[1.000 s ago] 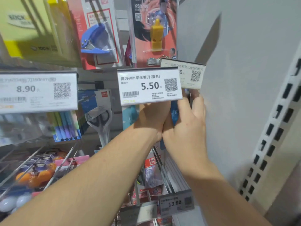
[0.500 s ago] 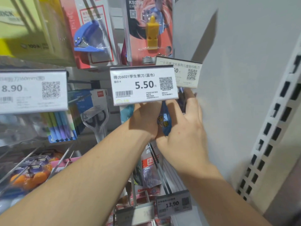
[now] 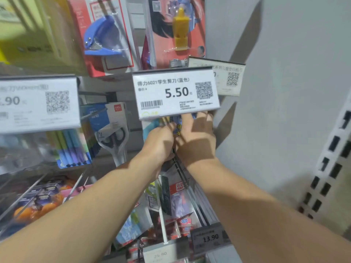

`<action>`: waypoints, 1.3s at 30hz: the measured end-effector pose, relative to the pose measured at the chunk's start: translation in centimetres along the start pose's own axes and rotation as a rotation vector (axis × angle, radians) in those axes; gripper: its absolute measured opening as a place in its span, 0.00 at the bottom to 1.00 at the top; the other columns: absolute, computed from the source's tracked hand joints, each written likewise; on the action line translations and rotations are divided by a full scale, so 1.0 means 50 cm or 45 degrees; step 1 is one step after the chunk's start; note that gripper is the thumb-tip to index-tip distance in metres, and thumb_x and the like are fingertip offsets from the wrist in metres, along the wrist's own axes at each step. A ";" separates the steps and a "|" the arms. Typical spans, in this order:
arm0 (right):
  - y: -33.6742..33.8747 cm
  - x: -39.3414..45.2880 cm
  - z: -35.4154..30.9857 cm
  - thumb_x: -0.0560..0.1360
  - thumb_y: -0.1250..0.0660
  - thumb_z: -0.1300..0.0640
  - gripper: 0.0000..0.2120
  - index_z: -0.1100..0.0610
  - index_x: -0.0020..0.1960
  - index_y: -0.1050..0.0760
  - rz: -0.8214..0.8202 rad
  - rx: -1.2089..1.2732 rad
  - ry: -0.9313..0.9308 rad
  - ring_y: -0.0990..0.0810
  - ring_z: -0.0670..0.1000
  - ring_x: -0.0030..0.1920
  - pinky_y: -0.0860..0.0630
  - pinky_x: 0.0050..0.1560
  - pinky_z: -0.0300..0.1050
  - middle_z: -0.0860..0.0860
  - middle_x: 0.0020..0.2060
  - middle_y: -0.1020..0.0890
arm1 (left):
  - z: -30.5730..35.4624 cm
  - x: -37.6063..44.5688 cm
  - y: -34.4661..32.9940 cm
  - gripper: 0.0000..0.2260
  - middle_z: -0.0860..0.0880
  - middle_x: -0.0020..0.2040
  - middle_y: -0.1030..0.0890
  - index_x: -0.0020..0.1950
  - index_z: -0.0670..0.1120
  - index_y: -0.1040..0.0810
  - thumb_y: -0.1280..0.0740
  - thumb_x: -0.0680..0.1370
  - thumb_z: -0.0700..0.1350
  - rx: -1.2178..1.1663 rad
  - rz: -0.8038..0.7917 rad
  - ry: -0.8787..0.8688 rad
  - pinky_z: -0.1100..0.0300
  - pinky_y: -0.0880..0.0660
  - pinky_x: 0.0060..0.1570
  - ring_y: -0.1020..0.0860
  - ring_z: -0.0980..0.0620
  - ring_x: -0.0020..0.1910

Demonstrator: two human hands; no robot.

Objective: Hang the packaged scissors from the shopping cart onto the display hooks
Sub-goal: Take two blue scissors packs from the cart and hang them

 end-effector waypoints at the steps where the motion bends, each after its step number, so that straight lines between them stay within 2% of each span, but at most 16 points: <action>1: -0.012 0.013 -0.004 0.75 0.34 0.55 0.27 0.52 0.74 0.33 -0.056 -0.057 0.010 0.33 0.66 0.72 0.26 0.64 0.57 0.63 0.75 0.34 | -0.006 0.005 0.010 0.11 0.52 0.33 0.18 0.47 0.47 0.20 0.39 0.81 0.49 0.022 0.005 0.001 0.45 0.19 0.53 0.23 0.52 0.33; 3: -0.035 0.034 -0.006 0.75 0.32 0.55 0.28 0.50 0.73 0.35 -0.138 -0.061 -0.029 0.34 0.64 0.72 0.28 0.65 0.56 0.61 0.74 0.35 | -0.019 0.016 0.042 0.12 0.46 0.45 0.14 0.53 0.45 0.18 0.38 0.79 0.49 0.087 0.044 -0.015 0.46 0.17 0.44 0.18 0.47 0.40; 5: -0.054 0.051 -0.010 0.75 0.30 0.55 0.25 0.51 0.70 0.31 -0.190 -0.012 -0.060 0.31 0.63 0.69 0.28 0.64 0.53 0.61 0.71 0.32 | -0.033 0.029 0.075 0.10 0.43 0.51 0.16 0.53 0.47 0.19 0.37 0.78 0.48 0.128 0.107 -0.002 0.44 0.17 0.48 0.17 0.44 0.44; 8: -0.066 0.058 -0.010 0.73 0.30 0.48 0.24 0.51 0.68 0.27 -0.245 0.037 -0.071 0.26 0.64 0.64 0.25 0.59 0.53 0.60 0.67 0.27 | -0.047 0.039 0.098 0.09 0.44 0.44 0.17 0.46 0.46 0.20 0.36 0.78 0.48 0.235 0.141 -0.008 0.46 0.19 0.47 0.19 0.45 0.41; 10: -0.063 0.053 -0.016 0.72 0.32 0.43 0.25 0.49 0.67 0.26 -0.192 0.057 -0.060 0.23 0.64 0.62 0.23 0.59 0.52 0.59 0.65 0.24 | -0.061 0.053 0.109 0.14 0.46 0.41 0.14 0.41 0.45 0.18 0.36 0.74 0.54 0.419 0.172 -0.061 0.46 0.18 0.50 0.16 0.45 0.41; 13: -0.044 0.037 -0.014 0.75 0.33 0.48 0.21 0.49 0.67 0.26 -0.178 0.202 -0.041 0.24 0.63 0.66 0.28 0.65 0.52 0.57 0.67 0.25 | -0.066 0.059 0.118 0.16 0.46 0.40 0.14 0.41 0.47 0.18 0.38 0.72 0.57 0.631 0.186 -0.118 0.47 0.18 0.50 0.15 0.44 0.45; 17: 0.011 0.013 0.011 0.77 0.35 0.52 0.15 0.55 0.61 0.23 -0.218 0.194 -0.004 0.22 0.60 0.59 0.26 0.55 0.49 0.57 0.57 0.20 | -0.054 0.049 0.116 0.16 0.47 0.42 0.16 0.40 0.48 0.20 0.39 0.77 0.57 0.932 0.189 -0.276 0.56 0.24 0.48 0.19 0.43 0.47; 19: 0.034 -0.003 0.015 0.78 0.35 0.50 0.12 0.53 0.58 0.21 -0.300 0.134 -0.009 0.19 0.58 0.55 0.26 0.52 0.45 0.54 0.52 0.16 | -0.050 0.031 0.119 0.17 0.49 0.39 0.17 0.39 0.50 0.21 0.40 0.76 0.60 1.063 0.176 -0.339 0.57 0.24 0.46 0.20 0.44 0.45; 21: 0.059 -0.020 0.007 0.77 0.34 0.47 0.07 0.50 0.50 0.22 -0.426 0.116 -0.059 0.18 0.55 0.49 0.25 0.51 0.43 0.49 0.44 0.18 | -0.049 0.007 0.129 0.17 0.50 0.38 0.18 0.37 0.51 0.24 0.42 0.75 0.62 1.222 0.170 -0.392 0.56 0.23 0.45 0.20 0.45 0.43; 23: 0.089 -0.052 -0.015 0.76 0.36 0.46 0.09 0.51 0.43 0.24 -0.581 0.068 -0.020 0.19 0.54 0.48 0.22 0.53 0.45 0.48 0.42 0.18 | -0.041 -0.031 0.139 0.17 0.49 0.40 0.19 0.36 0.51 0.28 0.42 0.75 0.61 1.375 0.146 -0.457 0.56 0.23 0.44 0.20 0.43 0.44; 26: 0.148 -0.111 -0.063 0.70 0.40 0.44 0.14 0.50 0.45 0.20 -0.668 -0.017 0.102 0.16 0.58 0.51 0.19 0.54 0.49 0.51 0.45 0.13 | -0.035 -0.094 0.169 0.16 0.48 0.48 0.19 0.38 0.51 0.31 0.44 0.76 0.62 1.585 0.053 -0.564 0.55 0.24 0.49 0.21 0.43 0.50; 28: 0.185 -0.153 -0.102 0.69 0.38 0.45 0.14 0.48 0.47 0.19 -0.675 0.033 0.119 0.16 0.58 0.48 0.19 0.53 0.51 0.50 0.42 0.13 | -0.034 -0.143 0.209 0.16 0.48 0.53 0.18 0.45 0.53 0.27 0.47 0.75 0.62 1.638 -0.008 -0.595 0.51 0.23 0.53 0.21 0.41 0.54; 30: 0.215 -0.197 -0.151 0.68 0.38 0.45 0.15 0.48 0.47 0.18 -0.680 0.068 0.140 0.16 0.56 0.45 0.19 0.50 0.52 0.48 0.37 0.15 | -0.031 -0.196 0.262 0.18 0.47 0.54 0.18 0.50 0.54 0.24 0.47 0.75 0.63 1.661 0.002 -0.580 0.50 0.24 0.52 0.21 0.41 0.55; 32: 0.234 -0.236 -0.201 0.68 0.39 0.44 0.14 0.48 0.46 0.19 -0.712 0.070 0.160 0.16 0.55 0.44 0.19 0.48 0.53 0.47 0.36 0.16 | -0.019 -0.248 0.315 0.19 0.48 0.52 0.17 0.50 0.53 0.22 0.46 0.75 0.63 1.680 0.057 -0.641 0.51 0.23 0.48 0.19 0.41 0.52; 35: 0.251 -0.282 -0.295 0.71 0.36 0.47 0.05 0.46 0.39 0.24 -0.773 0.074 0.216 0.17 0.55 0.43 0.19 0.46 0.53 0.47 0.34 0.18 | 0.002 -0.325 0.413 0.16 0.48 0.51 0.17 0.49 0.51 0.23 0.43 0.76 0.61 1.682 0.094 -0.595 0.51 0.24 0.47 0.19 0.40 0.51; 39: 0.261 -0.340 -0.453 0.69 0.39 0.40 0.15 0.50 0.33 0.29 -0.762 0.183 0.353 0.21 0.55 0.36 0.20 0.42 0.53 0.47 0.26 0.24 | 0.011 -0.432 0.574 0.13 0.46 0.48 0.18 0.39 0.51 0.30 0.41 0.77 0.59 1.704 0.189 -0.483 0.51 0.23 0.46 0.20 0.41 0.52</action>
Point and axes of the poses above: each hand's wrist, its own x-axis towards the middle knuckle, its own y-axis out of the back of the hand, z = x × y, the point moved 2 cm from there along x, towards the middle knuckle
